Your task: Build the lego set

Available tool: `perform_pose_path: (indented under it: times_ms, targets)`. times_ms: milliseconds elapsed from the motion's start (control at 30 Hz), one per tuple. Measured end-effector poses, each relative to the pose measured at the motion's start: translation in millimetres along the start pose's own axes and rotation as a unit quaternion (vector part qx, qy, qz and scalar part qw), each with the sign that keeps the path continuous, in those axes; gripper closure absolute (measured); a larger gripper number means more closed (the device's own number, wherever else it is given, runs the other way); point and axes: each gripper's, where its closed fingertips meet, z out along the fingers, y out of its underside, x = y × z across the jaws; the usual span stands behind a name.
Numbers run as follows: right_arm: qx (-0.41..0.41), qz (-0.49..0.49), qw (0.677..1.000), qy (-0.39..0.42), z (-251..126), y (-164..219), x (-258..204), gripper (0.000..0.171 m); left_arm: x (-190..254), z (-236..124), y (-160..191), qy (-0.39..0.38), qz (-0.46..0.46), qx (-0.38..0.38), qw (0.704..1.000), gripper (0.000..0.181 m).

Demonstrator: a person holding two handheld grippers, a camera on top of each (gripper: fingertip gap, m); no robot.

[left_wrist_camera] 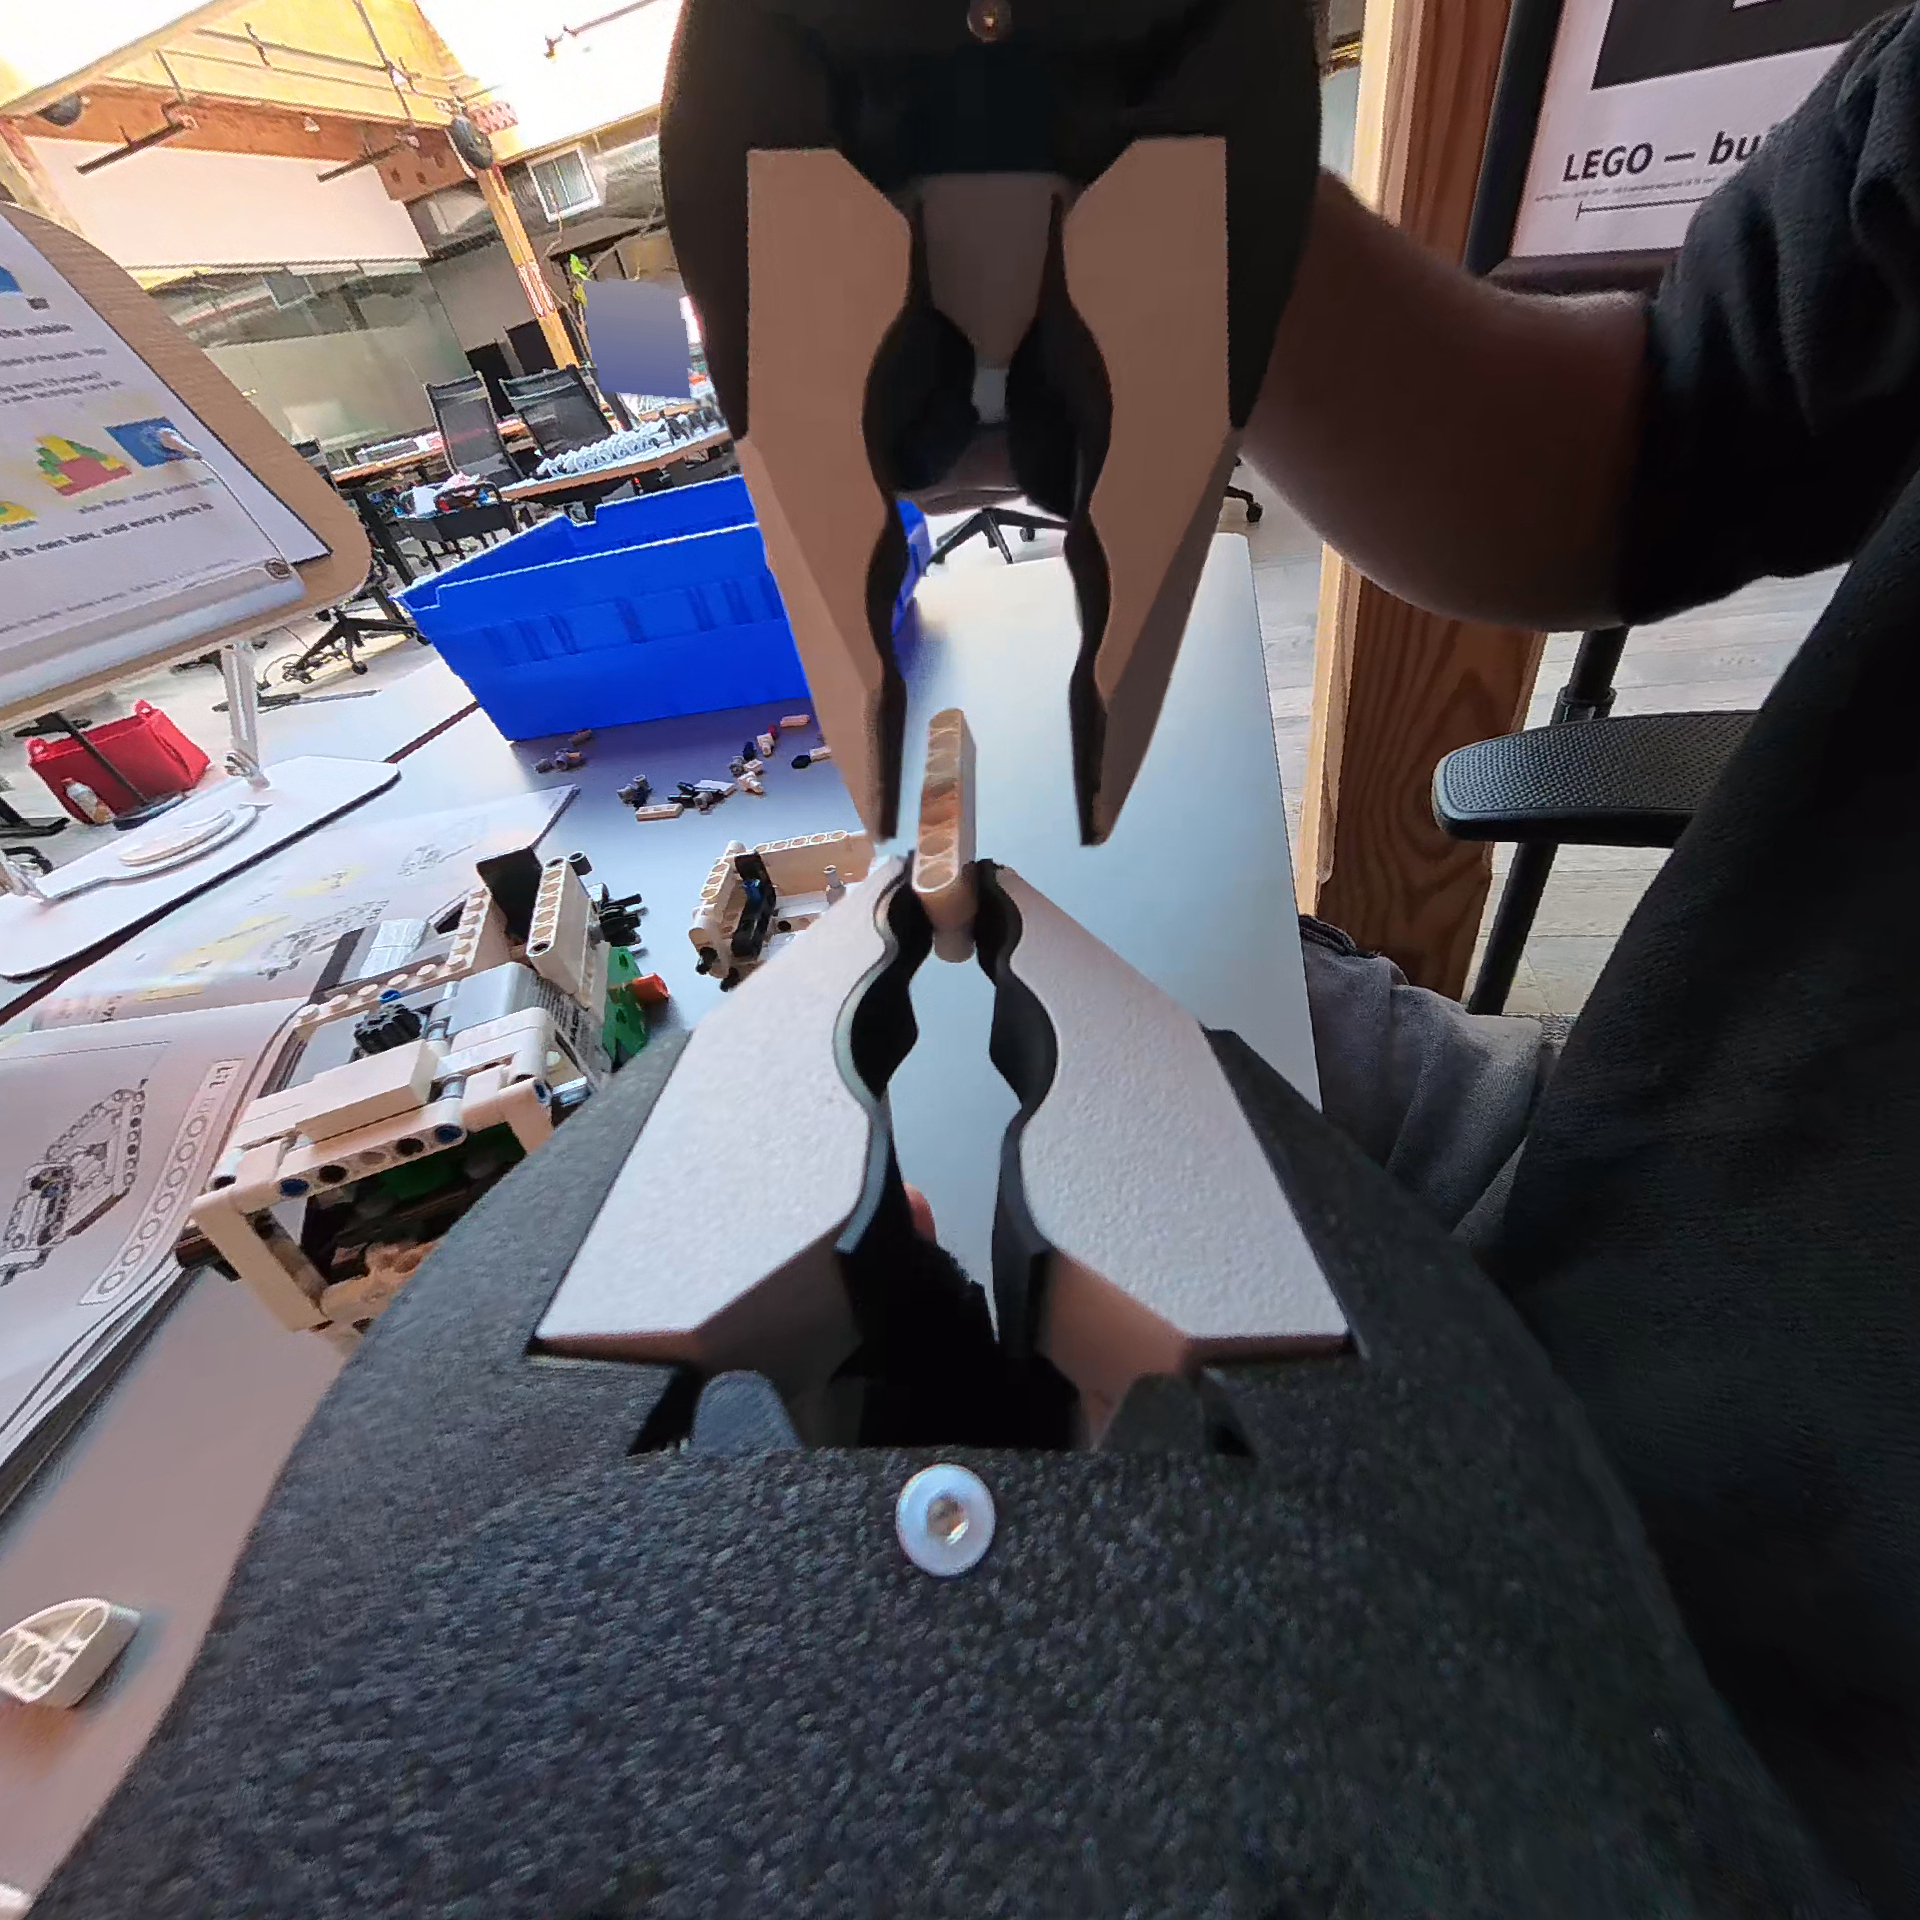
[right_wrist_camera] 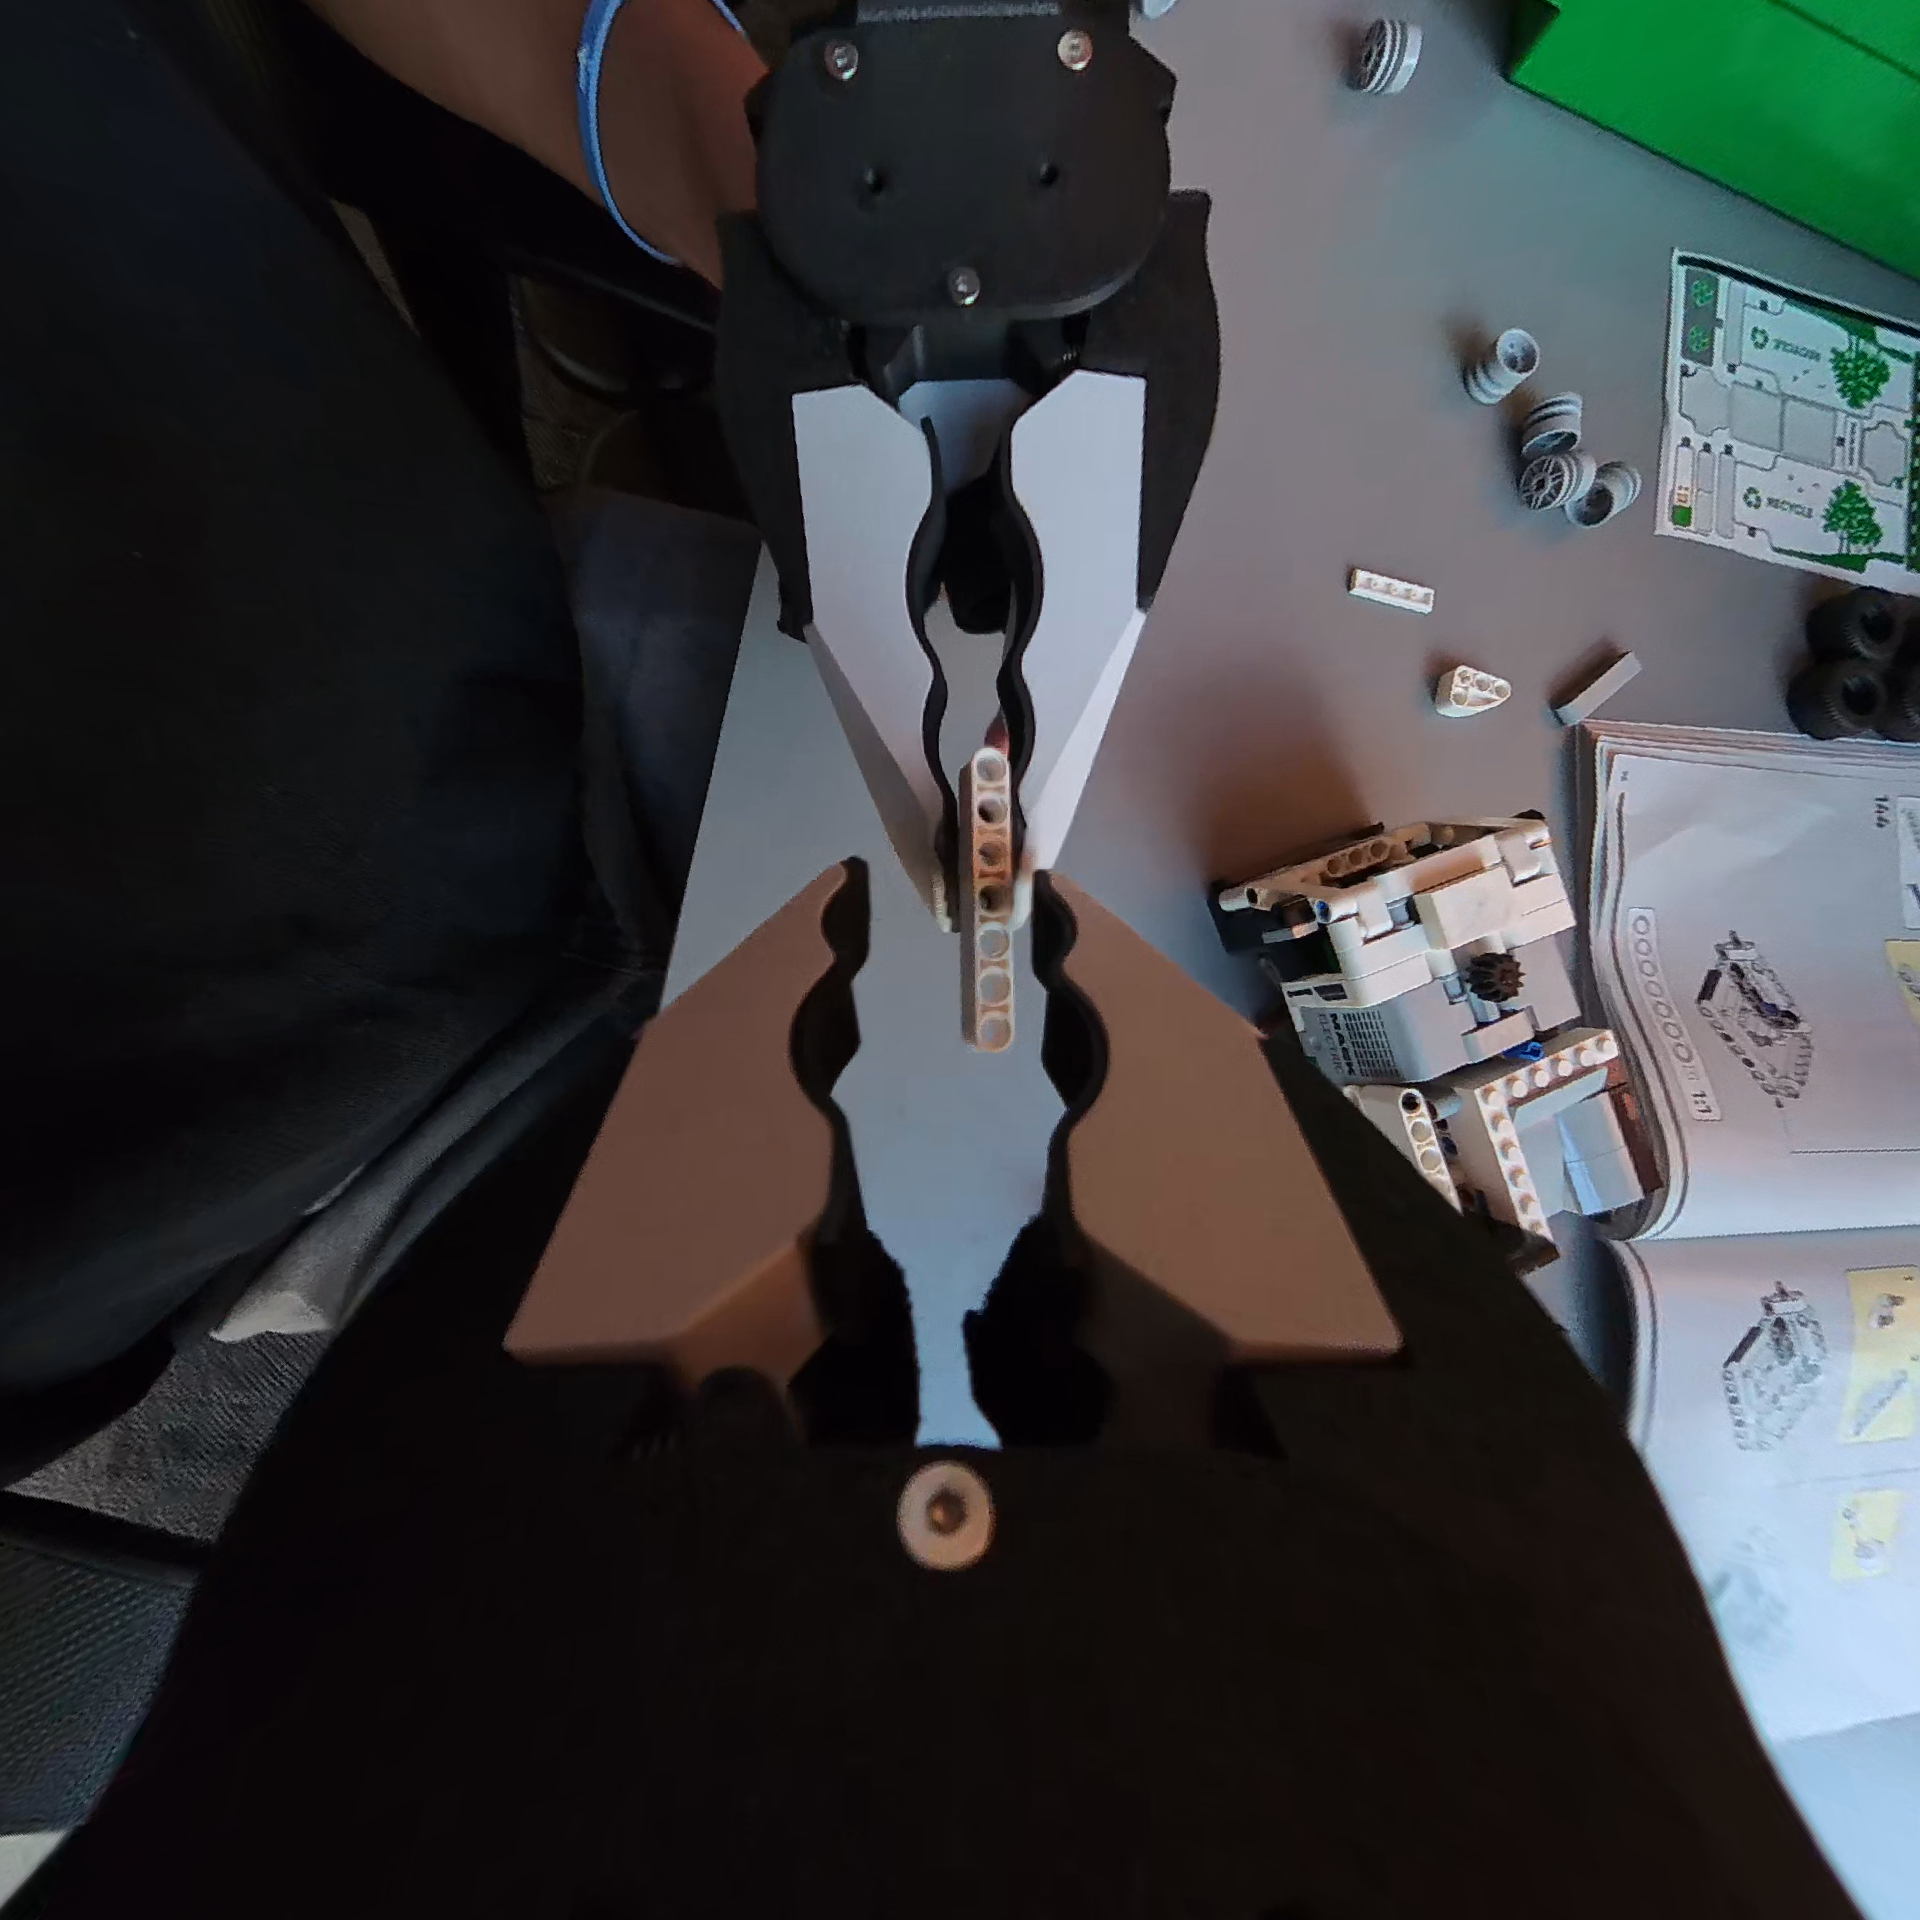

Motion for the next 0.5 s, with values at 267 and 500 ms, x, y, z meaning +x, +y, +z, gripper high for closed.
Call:
perform_pose_path:
  times_ms: [267, 500]
  targets:
    - [0.195, 0.150, 0.969, -0.007, -31, -4, 18, 0.137, -1, 0, -1, -0.018, 0.022, 0.001, 1.000, 0.174]
    - [0.359, 0.515, 0.768, -0.122, -23, 18, 25, 0.109, -5, 0, -1, -0.061, 0.080, -0.008, 0.995, 0.174]
